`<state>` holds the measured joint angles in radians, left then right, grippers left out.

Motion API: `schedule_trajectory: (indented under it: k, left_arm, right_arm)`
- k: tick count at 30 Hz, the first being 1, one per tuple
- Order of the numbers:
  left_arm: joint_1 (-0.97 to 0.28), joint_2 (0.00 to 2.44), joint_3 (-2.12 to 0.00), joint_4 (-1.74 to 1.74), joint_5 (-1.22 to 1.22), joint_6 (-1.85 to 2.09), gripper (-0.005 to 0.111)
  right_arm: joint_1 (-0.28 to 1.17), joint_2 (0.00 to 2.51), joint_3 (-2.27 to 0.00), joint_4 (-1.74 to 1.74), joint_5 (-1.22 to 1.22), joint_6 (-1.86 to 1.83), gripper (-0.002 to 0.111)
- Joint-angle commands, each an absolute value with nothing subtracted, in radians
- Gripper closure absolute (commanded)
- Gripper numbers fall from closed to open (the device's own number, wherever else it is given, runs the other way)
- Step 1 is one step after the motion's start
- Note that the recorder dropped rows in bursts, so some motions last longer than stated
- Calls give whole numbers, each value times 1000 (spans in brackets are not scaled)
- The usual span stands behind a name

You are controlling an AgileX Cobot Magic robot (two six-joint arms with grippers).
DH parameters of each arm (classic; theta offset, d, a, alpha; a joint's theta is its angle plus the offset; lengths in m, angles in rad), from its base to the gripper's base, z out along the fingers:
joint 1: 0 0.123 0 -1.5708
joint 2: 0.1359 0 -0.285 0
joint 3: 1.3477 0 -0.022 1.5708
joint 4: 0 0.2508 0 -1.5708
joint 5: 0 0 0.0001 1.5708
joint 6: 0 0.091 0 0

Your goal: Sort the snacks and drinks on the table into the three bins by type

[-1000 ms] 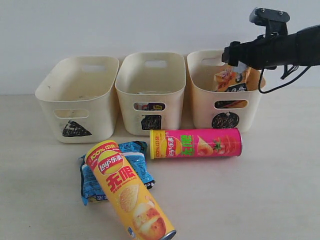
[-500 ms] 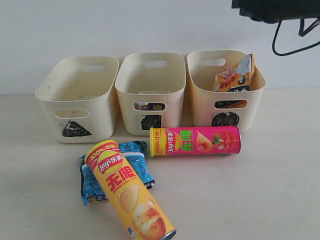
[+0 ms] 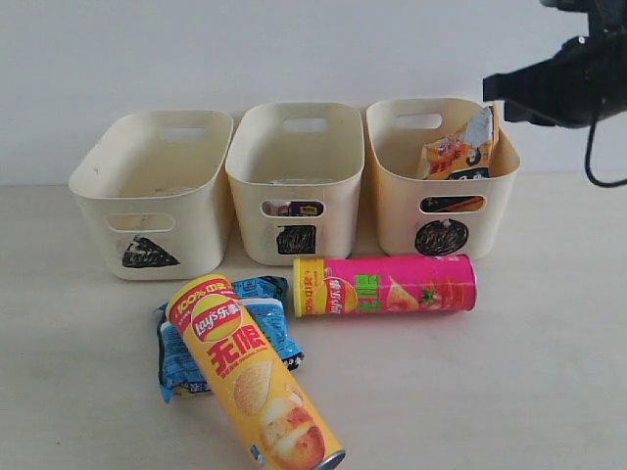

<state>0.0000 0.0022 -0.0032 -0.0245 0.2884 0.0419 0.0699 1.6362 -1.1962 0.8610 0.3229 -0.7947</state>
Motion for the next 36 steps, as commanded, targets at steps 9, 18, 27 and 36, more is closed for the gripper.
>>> schedule_trajectory:
  k: [9,18,27,36]
  left_arm:
    - [1,0,0,-26,284,46,102]
    - [1,0,0,-26,284,46,102]
    - [1,0,0,-26,284,46,102]
    - [1,0,0,-26,284,46,102]
  right_arm:
    - [68,1348,-717,857,-219,-674,108]
    - [68,1200,-524,757,-464,-443,108]
    - [68,1036,-367,75,-632,76,108]
    - [68,899,-289,13,-602,125,108]
